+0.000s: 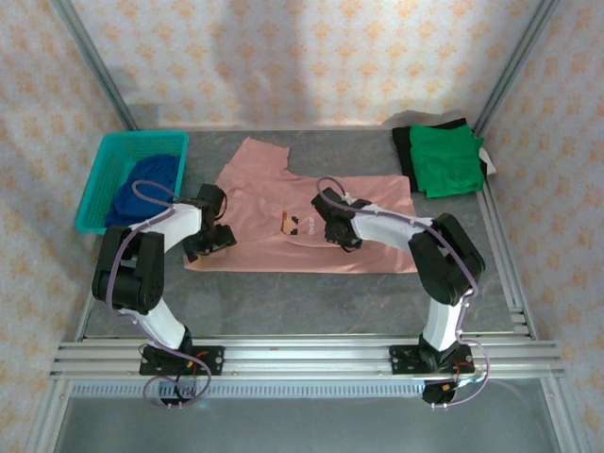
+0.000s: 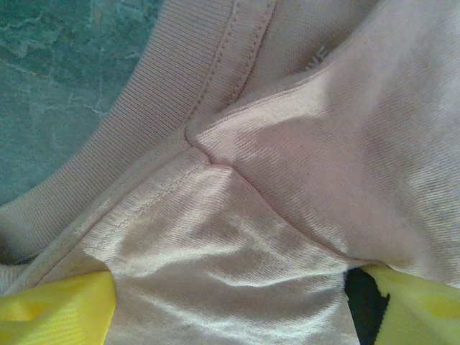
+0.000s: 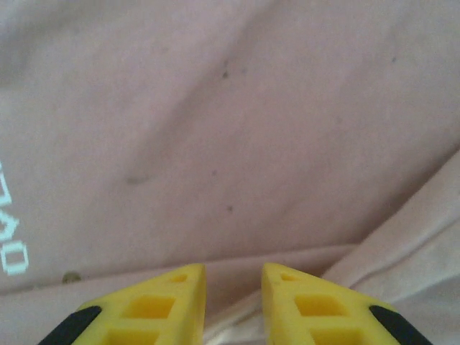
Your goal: Fold and stack the t-shirts
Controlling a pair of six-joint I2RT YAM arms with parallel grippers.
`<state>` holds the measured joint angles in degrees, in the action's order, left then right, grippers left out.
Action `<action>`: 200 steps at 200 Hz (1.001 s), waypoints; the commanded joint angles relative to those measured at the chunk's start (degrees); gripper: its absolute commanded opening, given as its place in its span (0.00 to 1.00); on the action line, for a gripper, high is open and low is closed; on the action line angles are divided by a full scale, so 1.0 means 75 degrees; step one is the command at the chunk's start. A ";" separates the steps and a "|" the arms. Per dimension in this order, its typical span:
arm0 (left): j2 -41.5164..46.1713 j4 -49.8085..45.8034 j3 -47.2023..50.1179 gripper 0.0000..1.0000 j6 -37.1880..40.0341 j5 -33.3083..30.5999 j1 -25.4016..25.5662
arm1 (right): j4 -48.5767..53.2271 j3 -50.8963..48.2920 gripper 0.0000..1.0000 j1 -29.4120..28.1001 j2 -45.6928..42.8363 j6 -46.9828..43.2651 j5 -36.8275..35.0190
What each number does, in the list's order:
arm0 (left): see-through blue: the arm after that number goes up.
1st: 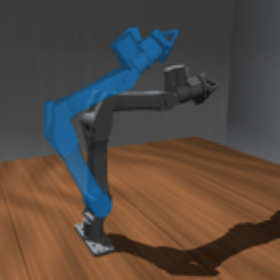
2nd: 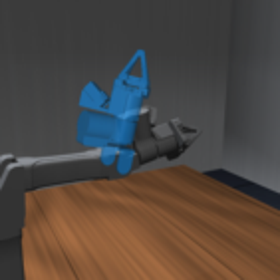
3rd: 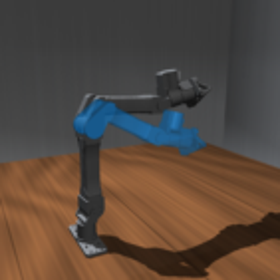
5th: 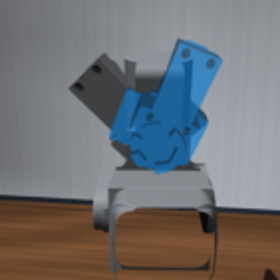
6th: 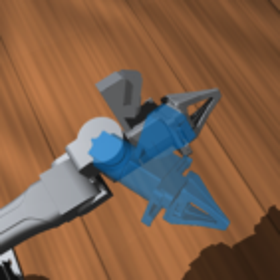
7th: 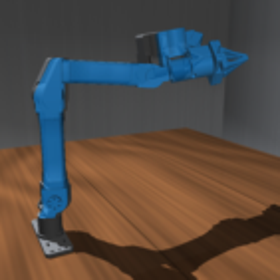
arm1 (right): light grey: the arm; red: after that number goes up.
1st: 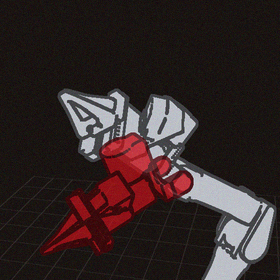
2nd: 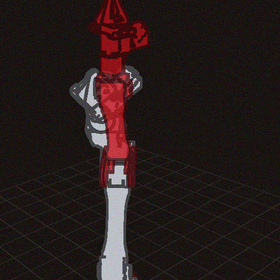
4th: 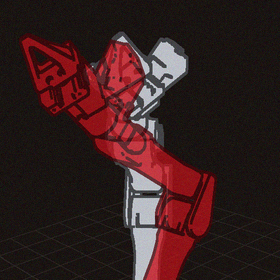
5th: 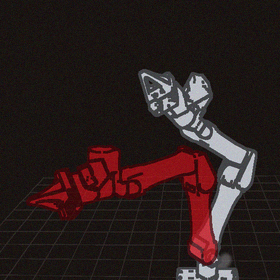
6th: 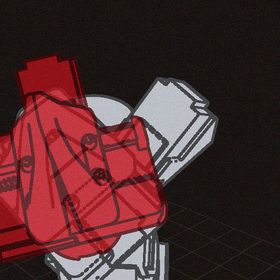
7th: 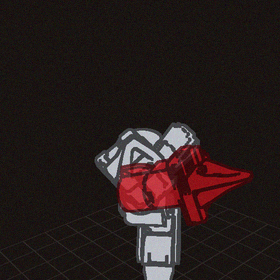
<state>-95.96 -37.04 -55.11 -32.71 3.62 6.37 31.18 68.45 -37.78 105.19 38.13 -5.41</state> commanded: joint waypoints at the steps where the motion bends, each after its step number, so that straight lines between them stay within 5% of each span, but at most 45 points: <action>1: -0.0064 -0.0292 -0.0109 0.85 0.0177 -0.0371 0.0007 | 0.0318 0.0457 0.27 0.0117 0.0186 -0.0360 -0.0483; 29: 0.0003 -0.0370 -0.0103 0.85 0.0236 -0.0400 -0.0006 | 0.0352 0.0732 0.24 0.0185 0.0014 -0.0713 -0.0237; 63: 0.0178 -0.0410 -0.0063 0.85 0.0236 -0.0379 -0.0036 | -0.1074 -0.0564 0.25 -0.0494 -0.0928 -0.0815 0.0880; 94: 0.0160 -0.0439 -0.0115 0.86 0.0236 -0.0377 -0.0044 | -0.1108 -0.0360 0.21 -0.1136 -0.0154 -0.0666 0.1153; 200: 0.0212 -0.0475 0.0001 0.86 0.0459 -0.0424 -0.0114 | 0.0023 0.1095 0.19 -0.0119 0.1274 -0.1056 0.0972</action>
<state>-95.72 -37.98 -55.16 -31.18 2.94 6.26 27.33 73.32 -40.53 111.48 31.35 2.44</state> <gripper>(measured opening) 0.855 0.188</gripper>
